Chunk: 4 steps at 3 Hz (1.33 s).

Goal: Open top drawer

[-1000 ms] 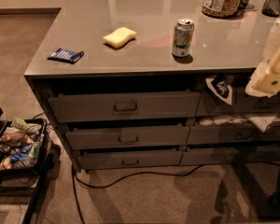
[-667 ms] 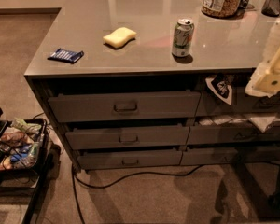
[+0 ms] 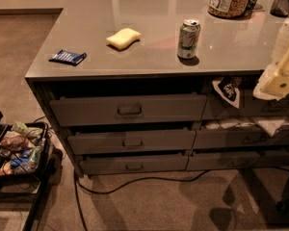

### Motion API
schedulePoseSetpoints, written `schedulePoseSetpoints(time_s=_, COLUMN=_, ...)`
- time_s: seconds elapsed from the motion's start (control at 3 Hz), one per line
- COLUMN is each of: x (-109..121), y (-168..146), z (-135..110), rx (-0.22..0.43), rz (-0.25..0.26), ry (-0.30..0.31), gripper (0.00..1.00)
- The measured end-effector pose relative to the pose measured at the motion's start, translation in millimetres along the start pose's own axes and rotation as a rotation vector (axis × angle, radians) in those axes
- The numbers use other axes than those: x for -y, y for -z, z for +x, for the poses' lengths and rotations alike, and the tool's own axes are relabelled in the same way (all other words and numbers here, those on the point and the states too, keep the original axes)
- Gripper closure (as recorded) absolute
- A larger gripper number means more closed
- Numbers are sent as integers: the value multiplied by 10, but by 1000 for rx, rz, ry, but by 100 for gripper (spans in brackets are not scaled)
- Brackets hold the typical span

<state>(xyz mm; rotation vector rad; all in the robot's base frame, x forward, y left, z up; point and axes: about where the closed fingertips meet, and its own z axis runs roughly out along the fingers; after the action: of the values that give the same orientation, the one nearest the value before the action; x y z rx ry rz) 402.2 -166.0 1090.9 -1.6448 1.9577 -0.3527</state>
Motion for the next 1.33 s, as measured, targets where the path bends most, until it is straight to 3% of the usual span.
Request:
schedulePoseSetpoints(time_s=0.67, x=0, y=0, z=0, rx=0, rz=0, ry=0, gripper=0)
schedulePoseSetpoints(time_s=1.33, x=0, y=0, z=0, rx=0, rz=0, ry=0, gripper=30)
